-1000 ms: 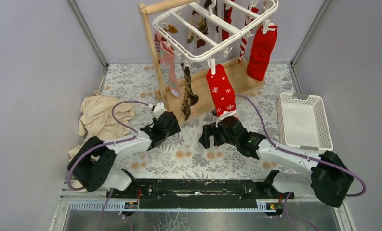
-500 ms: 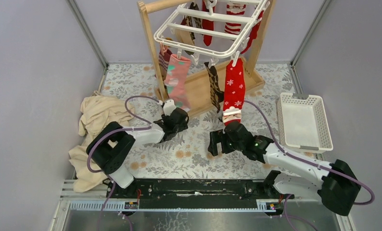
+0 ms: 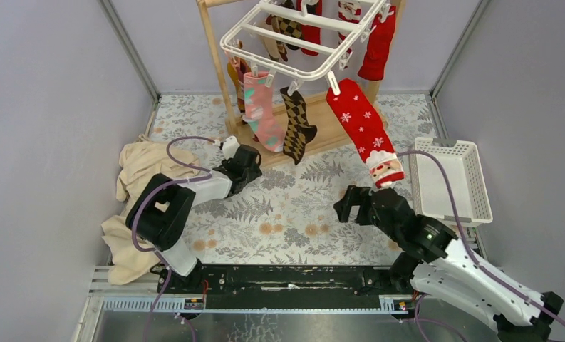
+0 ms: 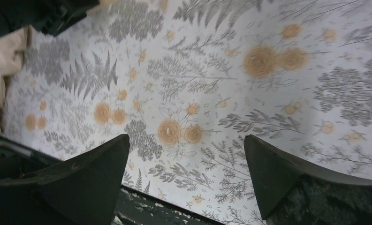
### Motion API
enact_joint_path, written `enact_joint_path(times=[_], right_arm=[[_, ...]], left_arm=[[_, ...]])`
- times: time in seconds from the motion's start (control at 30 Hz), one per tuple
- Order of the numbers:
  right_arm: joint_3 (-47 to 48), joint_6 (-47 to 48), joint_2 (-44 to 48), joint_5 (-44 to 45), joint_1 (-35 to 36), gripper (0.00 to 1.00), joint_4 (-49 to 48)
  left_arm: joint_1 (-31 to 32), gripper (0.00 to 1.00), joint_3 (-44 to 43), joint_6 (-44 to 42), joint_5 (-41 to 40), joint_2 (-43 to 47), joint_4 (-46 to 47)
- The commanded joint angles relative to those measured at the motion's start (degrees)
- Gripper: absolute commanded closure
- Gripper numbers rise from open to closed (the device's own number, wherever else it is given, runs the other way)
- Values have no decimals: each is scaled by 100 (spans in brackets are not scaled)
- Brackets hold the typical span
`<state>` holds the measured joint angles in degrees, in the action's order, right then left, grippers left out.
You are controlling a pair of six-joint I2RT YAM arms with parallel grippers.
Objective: Remove the socks clipped to the hanger
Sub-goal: Move the clothesline to the center of the board.
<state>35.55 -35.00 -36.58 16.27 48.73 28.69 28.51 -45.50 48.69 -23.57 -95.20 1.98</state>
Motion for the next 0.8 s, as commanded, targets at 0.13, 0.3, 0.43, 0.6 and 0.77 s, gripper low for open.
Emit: enact_joint_path(times=[0.13,0.3,0.43,0.6,0.77], right_arm=[[585,-875,669,1992,4,0,1195],[808,-1071,411,2473,4,0,1447],[957,-1156,213,2895,4,0,1406],[1195,-1148,-164,3448,-15,0,1385],[1586,-602,-1080,3103,-569,0,1057]], left_arm=[[-785,42,-775,-333,147,-330,246],[-978,42,-1431,-472,314,-803,89],[-1158,42,-1752,-581,354,-1053,39],[-1505,42,-1868,-615,533,-1202,67],[-1874,41,-1682,-627,825,-1108,219]])
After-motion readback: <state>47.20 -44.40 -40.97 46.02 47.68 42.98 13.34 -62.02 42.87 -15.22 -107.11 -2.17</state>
